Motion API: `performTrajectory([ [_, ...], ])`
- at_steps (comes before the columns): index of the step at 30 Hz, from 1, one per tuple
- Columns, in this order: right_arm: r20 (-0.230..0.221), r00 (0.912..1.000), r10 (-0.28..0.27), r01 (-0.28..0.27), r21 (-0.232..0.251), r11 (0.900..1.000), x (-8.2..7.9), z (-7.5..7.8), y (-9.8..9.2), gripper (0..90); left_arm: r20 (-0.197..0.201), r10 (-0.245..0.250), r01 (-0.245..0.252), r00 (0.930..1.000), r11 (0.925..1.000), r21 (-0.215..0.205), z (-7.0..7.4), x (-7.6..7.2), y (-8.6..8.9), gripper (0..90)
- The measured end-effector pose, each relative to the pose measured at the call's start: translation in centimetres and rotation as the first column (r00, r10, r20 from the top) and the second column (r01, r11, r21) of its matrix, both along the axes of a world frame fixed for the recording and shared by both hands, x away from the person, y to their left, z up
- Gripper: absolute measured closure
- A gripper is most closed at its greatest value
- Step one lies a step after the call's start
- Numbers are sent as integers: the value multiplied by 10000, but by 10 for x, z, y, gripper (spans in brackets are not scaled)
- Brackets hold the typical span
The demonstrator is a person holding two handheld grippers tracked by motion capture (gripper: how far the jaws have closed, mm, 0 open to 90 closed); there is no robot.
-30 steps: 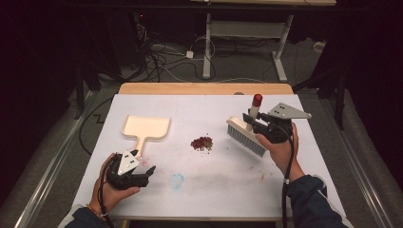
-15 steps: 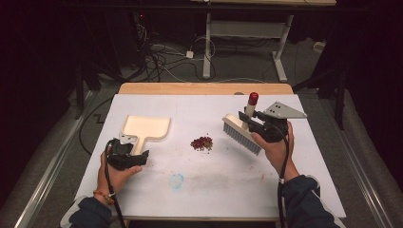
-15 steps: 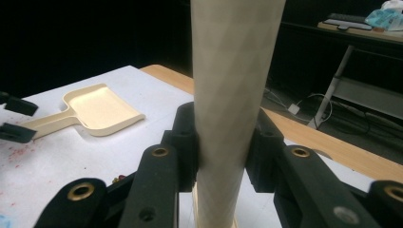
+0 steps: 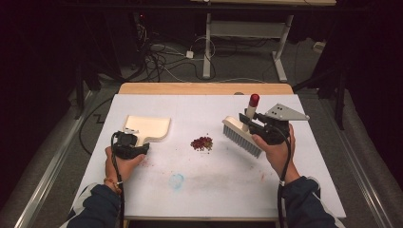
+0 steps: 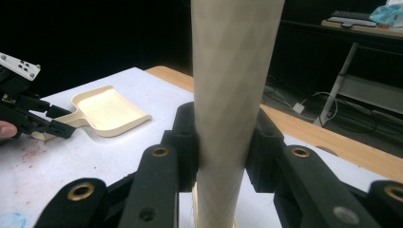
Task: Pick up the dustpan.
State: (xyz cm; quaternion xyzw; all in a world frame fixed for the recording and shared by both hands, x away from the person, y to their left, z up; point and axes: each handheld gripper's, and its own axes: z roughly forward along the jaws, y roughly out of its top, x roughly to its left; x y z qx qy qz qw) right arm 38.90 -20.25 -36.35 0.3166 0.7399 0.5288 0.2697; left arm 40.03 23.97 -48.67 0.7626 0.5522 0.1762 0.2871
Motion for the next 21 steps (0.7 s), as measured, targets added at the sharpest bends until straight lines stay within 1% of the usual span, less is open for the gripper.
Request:
performTrajectory([
  [1, 0, 10000, 0, 0, 0, 10000, 0, 0, 0, 704, 20, -31, 31, 10000, 10000, -7, 0, 0, 0, 454],
  [4, -59, 10000, 2, -2, 36, 10000, -1, 0, 1, 704, 19, -36, 36, 10000, 10000, -14, 0, 0, -1, 518],
  [7, -47, 10000, 10, -10, 28, 10000, 0, -1, 1, 704, -36, -86, 86, 10000, 9999, 88, 1, 1, -2, 534],
  [9, -72, 10000, 50, -50, -17, 10000, -1, -1, 1, 704, -37, -120, 121, 9999, 9999, 54, 1, 2, -2, 579],
  [10, -72, 10000, 50, -50, -17, 10000, -1, -1, 1, 704, -50, -131, 131, 9999, 9999, 55, 1, 2, -2, 579],
  [13, -135, 9999, 70, -71, -44, 10000, 0, -2, 1, 704, -51, -107, 107, 9999, 9999, 48, 2, 3, -2, 622],
  [14, -111, 9999, 88, -89, -50, 9999, 0, -3, 1, 704, -73, -167, 168, 9998, 9998, 123, 2, 4, -2, 631],
  [16, -166, 9998, 85, -86, -55, 9999, -1, -3, 1, 704, -79, -204, 205, 9998, 9996, 175, 3, 4, -2, 633],
  [19, -186, 9998, 74, -75, -82, 9999, -1, -3, 0, 704, -77, -301, 303, 9995, 9988, 396, 5, 4, -4, 634],
  [21, -178, 9998, 88, -89, -105, 9999, -1, -4, -1, 704, -162, -357, 364, 9992, 9982, 481, 7, 4, -3, 636],
])
